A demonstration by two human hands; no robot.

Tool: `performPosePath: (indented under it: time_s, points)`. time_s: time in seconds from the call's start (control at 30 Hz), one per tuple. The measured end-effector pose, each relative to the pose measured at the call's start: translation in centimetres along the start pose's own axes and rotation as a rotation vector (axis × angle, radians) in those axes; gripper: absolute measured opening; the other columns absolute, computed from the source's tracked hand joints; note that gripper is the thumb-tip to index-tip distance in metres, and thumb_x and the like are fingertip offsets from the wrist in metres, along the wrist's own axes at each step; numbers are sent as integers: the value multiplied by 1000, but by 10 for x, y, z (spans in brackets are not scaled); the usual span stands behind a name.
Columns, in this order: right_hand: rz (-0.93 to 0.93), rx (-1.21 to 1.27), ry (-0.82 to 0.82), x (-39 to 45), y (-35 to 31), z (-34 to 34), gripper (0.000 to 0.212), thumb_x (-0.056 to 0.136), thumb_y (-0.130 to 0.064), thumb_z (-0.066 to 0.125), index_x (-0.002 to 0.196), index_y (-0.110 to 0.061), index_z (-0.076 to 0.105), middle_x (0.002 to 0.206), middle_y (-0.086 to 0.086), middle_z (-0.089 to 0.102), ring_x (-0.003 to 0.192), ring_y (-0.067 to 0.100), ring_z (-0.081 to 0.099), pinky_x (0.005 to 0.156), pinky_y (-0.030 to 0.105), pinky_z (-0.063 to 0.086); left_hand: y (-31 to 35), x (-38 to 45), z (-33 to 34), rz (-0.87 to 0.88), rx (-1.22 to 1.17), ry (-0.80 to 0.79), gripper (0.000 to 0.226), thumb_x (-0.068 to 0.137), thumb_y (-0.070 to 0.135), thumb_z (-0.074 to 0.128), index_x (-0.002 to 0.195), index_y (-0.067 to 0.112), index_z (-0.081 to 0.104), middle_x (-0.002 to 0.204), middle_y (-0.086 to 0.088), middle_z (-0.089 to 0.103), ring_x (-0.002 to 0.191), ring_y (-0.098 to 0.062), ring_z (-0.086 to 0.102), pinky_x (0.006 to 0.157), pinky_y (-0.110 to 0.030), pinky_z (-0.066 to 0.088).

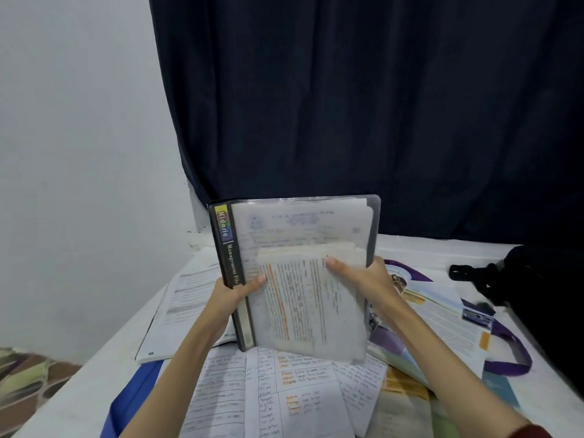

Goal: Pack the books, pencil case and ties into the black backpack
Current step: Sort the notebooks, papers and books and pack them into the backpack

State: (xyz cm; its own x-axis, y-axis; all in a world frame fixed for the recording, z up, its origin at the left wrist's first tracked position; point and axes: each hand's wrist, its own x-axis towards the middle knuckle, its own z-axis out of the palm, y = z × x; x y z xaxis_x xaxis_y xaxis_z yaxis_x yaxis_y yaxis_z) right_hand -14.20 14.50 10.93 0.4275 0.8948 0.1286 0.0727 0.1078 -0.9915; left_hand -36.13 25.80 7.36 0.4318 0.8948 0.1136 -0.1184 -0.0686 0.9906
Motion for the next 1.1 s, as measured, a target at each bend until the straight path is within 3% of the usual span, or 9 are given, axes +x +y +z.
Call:
performPosePath:
  time_s: [0.17,0.3,0.43,0.5,0.6,0.8,0.93,1.0,1.1]
  points:
    - [11,-3,-35,-3,-7,-6,33,75,-22,77,104,-10,66,93,5,75,80,16,72,64,27,58,-10,-4,2,-34,128,68,29,71,10,79,98,16,70,98,0,74,94,-15,70,91,-41,53]
    - [-235,-127,102,4,-52,-35,54,66,-11,83,113,-16,56,111,2,67,97,14,66,81,31,56,5,-4,9,9,240,65,20,72,5,79,85,18,71,83,7,74,83,-8,70,82,-32,56]
    - [-445,-609,281,-3,-92,-70,80,62,-20,87,129,-31,45,132,-9,46,119,10,42,99,29,38,56,9,30,210,543,-52,16,71,11,82,76,21,70,74,11,71,74,-4,68,66,-18,53]
    - [-342,-788,171,-9,-97,-90,63,64,-23,86,120,-23,57,123,-9,57,118,13,50,98,33,41,84,19,47,291,761,-119,16,69,17,84,72,13,69,67,6,67,64,-8,63,60,-22,50]
    - [-67,-614,-33,-26,-87,-118,39,66,-16,85,100,-6,69,99,5,73,93,20,69,82,37,56,119,31,87,352,1047,-249,28,68,27,84,76,5,68,75,-5,69,72,-21,64,69,-38,52]
    - [44,-220,32,-78,-60,-184,50,68,11,75,109,-11,58,103,7,72,92,20,70,78,35,58,136,53,186,400,1098,-598,23,66,22,86,72,16,64,67,4,61,62,-13,54,63,-33,41]
    - [-4,-5,121,-115,-48,-236,63,56,8,71,112,-16,54,102,5,72,94,22,69,70,32,58,120,57,266,517,1002,-758,43,64,20,87,89,33,55,94,22,59,94,-4,55,92,-35,46]
    - [-6,74,173,-135,-41,-267,64,56,7,69,113,-17,55,103,7,71,95,24,69,70,34,58,109,57,310,568,990,-799,50,60,29,88,93,41,53,104,18,60,103,-9,55,95,-44,46]
    - [12,184,259,-169,-30,-318,63,55,9,67,112,-16,57,103,11,71,90,27,70,66,37,58,90,43,379,599,993,-790,59,60,37,87,103,47,47,116,16,57,114,-10,51,95,-44,45]
